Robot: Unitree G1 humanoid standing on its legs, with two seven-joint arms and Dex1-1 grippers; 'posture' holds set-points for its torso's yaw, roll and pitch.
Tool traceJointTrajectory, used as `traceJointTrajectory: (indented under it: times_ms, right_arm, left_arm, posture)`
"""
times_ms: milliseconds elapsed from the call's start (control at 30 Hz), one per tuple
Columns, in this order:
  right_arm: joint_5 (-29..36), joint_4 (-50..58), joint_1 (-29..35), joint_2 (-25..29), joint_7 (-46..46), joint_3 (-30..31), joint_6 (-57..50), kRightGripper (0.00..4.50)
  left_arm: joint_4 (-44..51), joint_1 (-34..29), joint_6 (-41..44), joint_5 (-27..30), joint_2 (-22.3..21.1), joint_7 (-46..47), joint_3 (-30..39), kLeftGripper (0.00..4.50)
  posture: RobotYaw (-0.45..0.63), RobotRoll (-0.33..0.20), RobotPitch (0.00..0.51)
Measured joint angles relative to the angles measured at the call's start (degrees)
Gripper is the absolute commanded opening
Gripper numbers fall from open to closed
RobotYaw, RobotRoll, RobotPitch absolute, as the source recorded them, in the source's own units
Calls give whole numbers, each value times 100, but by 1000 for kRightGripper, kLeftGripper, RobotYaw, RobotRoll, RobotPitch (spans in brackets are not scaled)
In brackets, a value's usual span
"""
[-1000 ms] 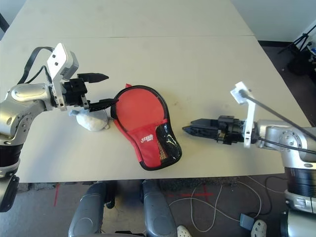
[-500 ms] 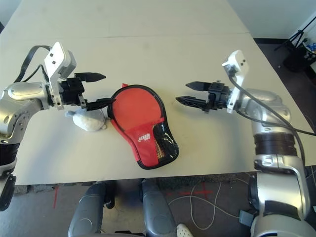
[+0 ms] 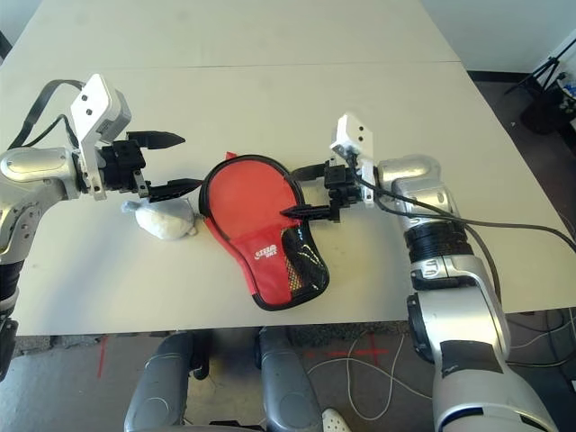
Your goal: Store the ping-pong paddle in its case and zip it.
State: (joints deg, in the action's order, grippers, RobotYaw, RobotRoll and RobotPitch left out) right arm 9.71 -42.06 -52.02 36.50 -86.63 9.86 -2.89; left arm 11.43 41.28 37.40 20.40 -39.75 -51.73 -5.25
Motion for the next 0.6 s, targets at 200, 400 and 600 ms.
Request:
traceJointTrajectory:
  times_ms: [200, 400, 600]
  right_arm:
    - [-313, -408, -132, -139, 57, 40, 579, 4488]
    - [-513, -707, -223, -286, 312, 33, 1134, 4488]
    - [-567, -771, -211, -368, 392, 2, 1341, 4488]
  left_arm:
    - [123, -33, 93, 22, -112, 4, 53, 4500]
    - [233, -121, 186, 35, -180, 5, 88, 4500]
    - [360, -288, 293, 91, -317, -27, 177, 4500]
  posture:
    - [41, 0, 275]
    - [47, 0, 279]
    - [49, 0, 284]
